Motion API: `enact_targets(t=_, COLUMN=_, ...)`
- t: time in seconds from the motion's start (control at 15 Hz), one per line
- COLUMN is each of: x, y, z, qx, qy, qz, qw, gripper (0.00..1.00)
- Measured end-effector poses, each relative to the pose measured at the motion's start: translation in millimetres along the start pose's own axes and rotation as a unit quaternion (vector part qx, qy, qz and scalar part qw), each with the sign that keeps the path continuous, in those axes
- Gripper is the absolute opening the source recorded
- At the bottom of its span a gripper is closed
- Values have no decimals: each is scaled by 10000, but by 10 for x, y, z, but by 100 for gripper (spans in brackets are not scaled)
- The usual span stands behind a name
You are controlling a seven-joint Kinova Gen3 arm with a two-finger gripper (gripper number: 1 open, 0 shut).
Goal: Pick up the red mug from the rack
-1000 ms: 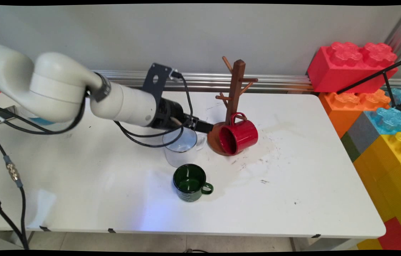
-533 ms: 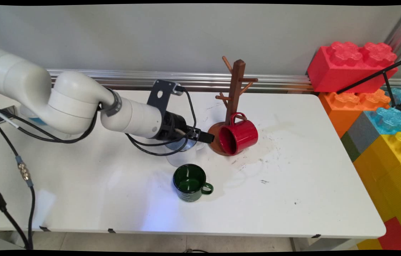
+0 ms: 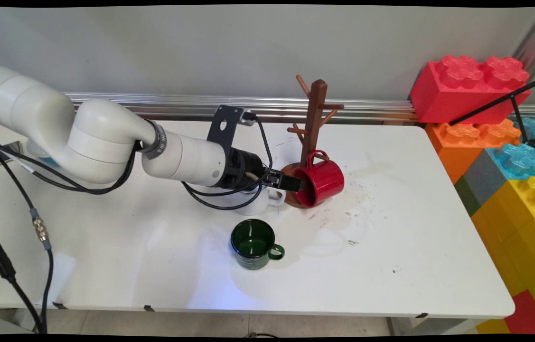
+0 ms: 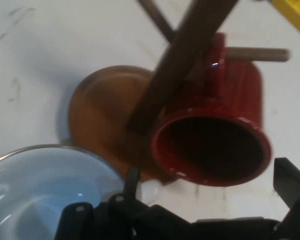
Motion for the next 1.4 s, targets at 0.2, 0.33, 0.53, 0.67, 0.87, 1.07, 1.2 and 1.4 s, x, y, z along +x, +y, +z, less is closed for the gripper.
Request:
enact_targets(t=0.2, x=16, y=37, z=-47, qx=-115, qy=38, qz=73, qw=9999, gripper=100)
enact_targets(t=0.33, x=21, y=55, z=-88, qx=-175, qy=44, qz=126, qw=9998, gripper=100)
enact_targets(t=0.53, x=25, y=87, z=-188, qx=-285, qy=38, qz=221, qw=9993, gripper=100)
enact_targets(t=0.67, x=33, y=130, z=-254, qx=-409, qy=30, qz=317, qw=9987, gripper=100)
enact_targets(t=0.87, x=45, y=190, z=-312, qx=-598, qy=14, qz=506, qw=9969, gripper=100)
enact_targets(t=1.07, x=60, y=233, z=-345, qx=-783, qy=-6, qz=721, qw=9943, gripper=100)
enact_targets(t=1.2, x=69, y=245, z=-354, qx=-859, qy=-12, qz=853, qw=9926, gripper=100)
enact_targets(t=1.4, x=64, y=251, z=-351, qx=-895, qy=-14, qz=989, qw=9911, gripper=100)
